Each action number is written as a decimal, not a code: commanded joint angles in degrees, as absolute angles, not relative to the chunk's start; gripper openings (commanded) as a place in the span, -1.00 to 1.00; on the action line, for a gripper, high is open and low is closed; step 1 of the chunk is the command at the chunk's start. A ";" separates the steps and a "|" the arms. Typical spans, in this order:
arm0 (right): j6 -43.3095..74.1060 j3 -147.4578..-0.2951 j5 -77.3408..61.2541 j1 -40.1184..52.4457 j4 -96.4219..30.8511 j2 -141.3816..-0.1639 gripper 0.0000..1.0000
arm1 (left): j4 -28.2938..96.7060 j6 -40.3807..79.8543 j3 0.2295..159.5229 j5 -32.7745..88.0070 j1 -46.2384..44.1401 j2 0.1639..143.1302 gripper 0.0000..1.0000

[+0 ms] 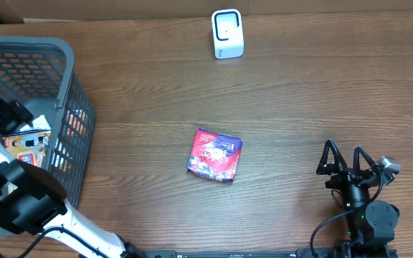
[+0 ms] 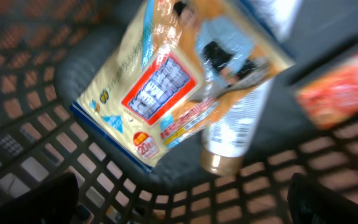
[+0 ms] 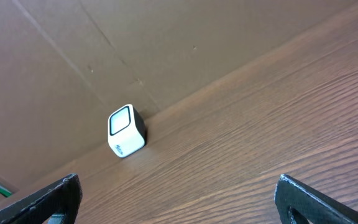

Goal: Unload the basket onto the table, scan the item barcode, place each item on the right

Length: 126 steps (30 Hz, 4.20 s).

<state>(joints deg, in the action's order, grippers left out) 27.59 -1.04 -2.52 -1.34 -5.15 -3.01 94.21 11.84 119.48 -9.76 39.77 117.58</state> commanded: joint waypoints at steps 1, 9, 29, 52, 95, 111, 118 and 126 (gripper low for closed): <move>27.22 -0.47 -2.00 -0.91 -4.67 -2.55 1.00 | 91.59 11.99 111.48 -14.24 40.21 117.21 0.99; 27.22 -0.47 -2.02 -0.91 -4.67 -2.55 1.00 | 85.91 12.47 98.13 -21.26 40.27 117.21 0.99; 27.22 -0.47 -2.00 -0.91 -4.67 -2.55 1.00 | 68.40 2.63 91.33 -25.47 40.91 117.25 0.99; 27.22 -0.47 -2.00 -0.91 -4.67 -2.55 1.00 | 56.86 1.96 84.23 -28.49 41.21 117.23 -0.92; 27.22 -0.47 -2.00 -0.91 -4.67 -2.55 0.99 | 77.62 6.35 95.70 -31.70 34.30 117.34 1.00; 27.22 -0.47 -2.00 -0.91 -4.67 -2.55 1.00 | 55.75 -15.03 85.78 -31.53 36.27 117.34 0.65; 27.22 -0.47 -2.00 -0.91 -4.67 -2.55 1.00 | 48.64 -18.02 82.52 -26.94 37.65 117.34 0.99; 27.22 -0.47 -2.00 -0.91 -4.67 -2.55 1.00 | 41.58 -20.82 77.23 -26.79 40.66 117.36 1.00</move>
